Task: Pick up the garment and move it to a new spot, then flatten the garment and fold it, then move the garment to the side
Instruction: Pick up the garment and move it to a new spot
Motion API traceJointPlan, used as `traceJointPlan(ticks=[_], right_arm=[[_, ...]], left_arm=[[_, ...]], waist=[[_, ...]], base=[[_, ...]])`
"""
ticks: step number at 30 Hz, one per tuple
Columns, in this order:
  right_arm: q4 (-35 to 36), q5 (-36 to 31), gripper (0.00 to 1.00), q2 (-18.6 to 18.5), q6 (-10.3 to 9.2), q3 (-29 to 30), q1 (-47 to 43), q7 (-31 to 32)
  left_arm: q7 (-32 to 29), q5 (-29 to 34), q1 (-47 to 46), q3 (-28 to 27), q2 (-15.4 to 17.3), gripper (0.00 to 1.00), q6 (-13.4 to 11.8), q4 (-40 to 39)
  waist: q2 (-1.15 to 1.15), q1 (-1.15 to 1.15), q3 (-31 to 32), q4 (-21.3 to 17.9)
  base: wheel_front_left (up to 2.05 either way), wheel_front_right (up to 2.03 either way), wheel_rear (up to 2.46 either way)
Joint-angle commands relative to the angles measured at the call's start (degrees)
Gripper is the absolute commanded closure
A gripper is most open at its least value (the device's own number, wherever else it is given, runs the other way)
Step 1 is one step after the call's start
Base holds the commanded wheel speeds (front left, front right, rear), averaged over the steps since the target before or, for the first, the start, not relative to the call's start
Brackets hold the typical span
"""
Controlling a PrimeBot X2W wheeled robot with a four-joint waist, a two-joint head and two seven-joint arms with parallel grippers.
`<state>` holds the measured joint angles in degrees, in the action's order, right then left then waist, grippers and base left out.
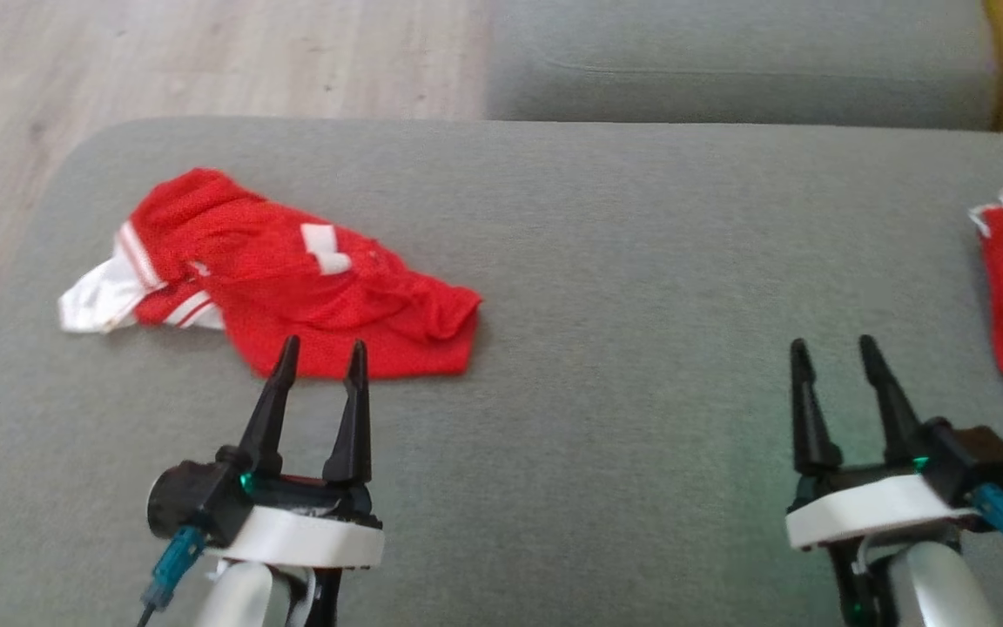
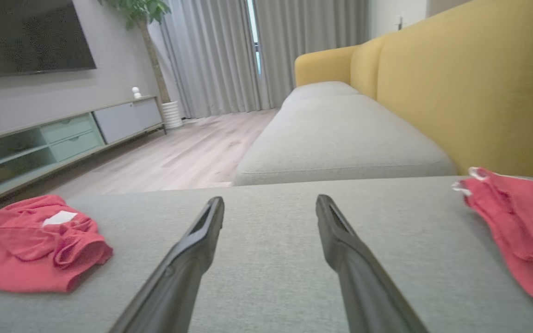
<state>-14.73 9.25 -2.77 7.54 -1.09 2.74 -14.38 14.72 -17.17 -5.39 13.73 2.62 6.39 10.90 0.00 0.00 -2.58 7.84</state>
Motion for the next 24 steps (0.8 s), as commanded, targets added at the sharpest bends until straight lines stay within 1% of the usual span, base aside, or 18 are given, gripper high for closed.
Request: traceJointPlan(ticks=[1, 14, 20, 24], right_arm=[[1.64, 0.64, 0.0, -0.11, -0.05, -2.2, 1.4, -0.62], [-0.47, 3.4, 0.0, -0.11, -0.05, -7.17, 0.83, -0.62], [-1.61, 4.77, 0.0, -0.11, -0.05, -9.4, 0.52, -0.62], [-2.35, 4.97, 0.0, -0.11, -0.05, -10.54, 1.43, -0.62]], left_arm=[[0.28, -0.35, -1.32, -1.53, 0.26, 0.0, -0.52, -1.62], [0.28, 1.26, 0.13, -3.5, 0.26, 0.0, -0.79, -0.51], [0.28, 1.91, 0.98, -4.43, 0.26, 0.0, -0.6, -0.23], [0.28, 2.08, 1.41, -5.32, 0.26, 0.0, -0.67, -0.92]], waist=[[0.0, 0.0, 0.22, 2.48], [0.0, 0.0, 2.15, 15.67], [0.0, 0.0, 3.0, 19.9], [0.0, 0.0, 2.63, 20.61]], base=[[0.0, 0.0, 0.0], [0.0, 0.0, 0.0], [0.0, 0.0, 0.0], [0.0, 0.0, 0.0]])
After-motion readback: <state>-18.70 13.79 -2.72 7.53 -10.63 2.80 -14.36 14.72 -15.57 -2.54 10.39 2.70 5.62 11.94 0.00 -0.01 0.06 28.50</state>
